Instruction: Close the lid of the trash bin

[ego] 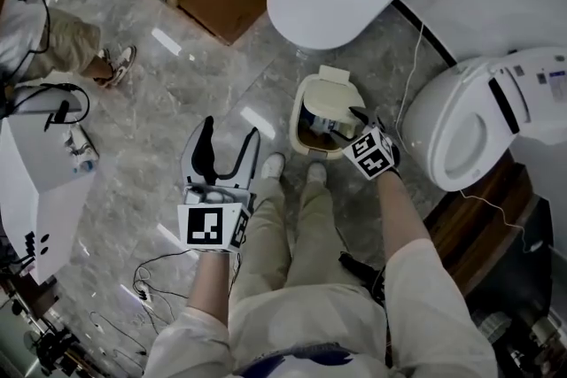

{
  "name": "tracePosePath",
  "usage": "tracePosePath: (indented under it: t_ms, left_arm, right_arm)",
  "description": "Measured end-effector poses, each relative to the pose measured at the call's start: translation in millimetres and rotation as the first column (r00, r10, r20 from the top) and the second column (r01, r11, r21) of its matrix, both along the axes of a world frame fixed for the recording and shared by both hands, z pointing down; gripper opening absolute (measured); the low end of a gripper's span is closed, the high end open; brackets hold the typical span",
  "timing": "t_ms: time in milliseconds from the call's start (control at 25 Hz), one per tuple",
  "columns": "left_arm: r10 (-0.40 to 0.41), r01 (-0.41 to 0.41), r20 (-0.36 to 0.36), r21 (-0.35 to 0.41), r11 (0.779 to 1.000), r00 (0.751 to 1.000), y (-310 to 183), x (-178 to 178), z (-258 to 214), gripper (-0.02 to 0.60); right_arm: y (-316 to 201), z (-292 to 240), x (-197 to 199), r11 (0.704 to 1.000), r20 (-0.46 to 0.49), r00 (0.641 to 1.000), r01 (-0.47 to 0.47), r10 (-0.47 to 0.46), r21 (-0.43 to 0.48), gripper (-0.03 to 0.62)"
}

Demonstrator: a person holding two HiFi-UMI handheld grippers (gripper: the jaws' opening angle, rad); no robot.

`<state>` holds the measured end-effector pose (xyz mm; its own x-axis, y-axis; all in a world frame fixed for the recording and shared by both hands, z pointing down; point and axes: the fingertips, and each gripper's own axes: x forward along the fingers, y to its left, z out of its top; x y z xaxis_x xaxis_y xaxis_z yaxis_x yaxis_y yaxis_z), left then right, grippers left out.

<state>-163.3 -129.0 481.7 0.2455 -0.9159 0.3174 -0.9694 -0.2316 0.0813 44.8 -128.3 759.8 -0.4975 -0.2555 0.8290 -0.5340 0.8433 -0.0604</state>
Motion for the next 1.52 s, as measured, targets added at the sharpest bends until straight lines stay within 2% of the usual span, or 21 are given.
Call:
tracePosePath:
  t_ms: [240,640,1160,1520]
  left_arm:
    - [0.059,-0.06,-0.01,-0.034,0.998,0.998,-4.3,6.2,31.0,0.295]
    - [0.134,-0.134,-0.006,-0.009,0.991,0.991,-35.5,19.0,59.8,0.295]
    - [0.178,-0.178,-0.01,0.016,0.984,0.984,-67.5,30.9,88.6,0.295]
    - [0.163,-0.163,-0.012,0.001,0.987,0.987,-75.6,22.5,104.6,0.295]
  right_arm:
    - [35.8,22.6,-4.2,0.999,0.008,0.999,-0.03,0.031,-0.03,0.301]
    - [72.3,64.8,-11.1,0.991,0.024,0.993,-0.112,0.115,-0.076,0.299]
    - [96.5,114.3,-16.6,0.977,0.028,0.983,-0.175,0.18,-0.119,0.301]
    - [101.8,134.6,-21.4,0.969,0.018,0.978,-0.203,0.207,-0.141,0.319]
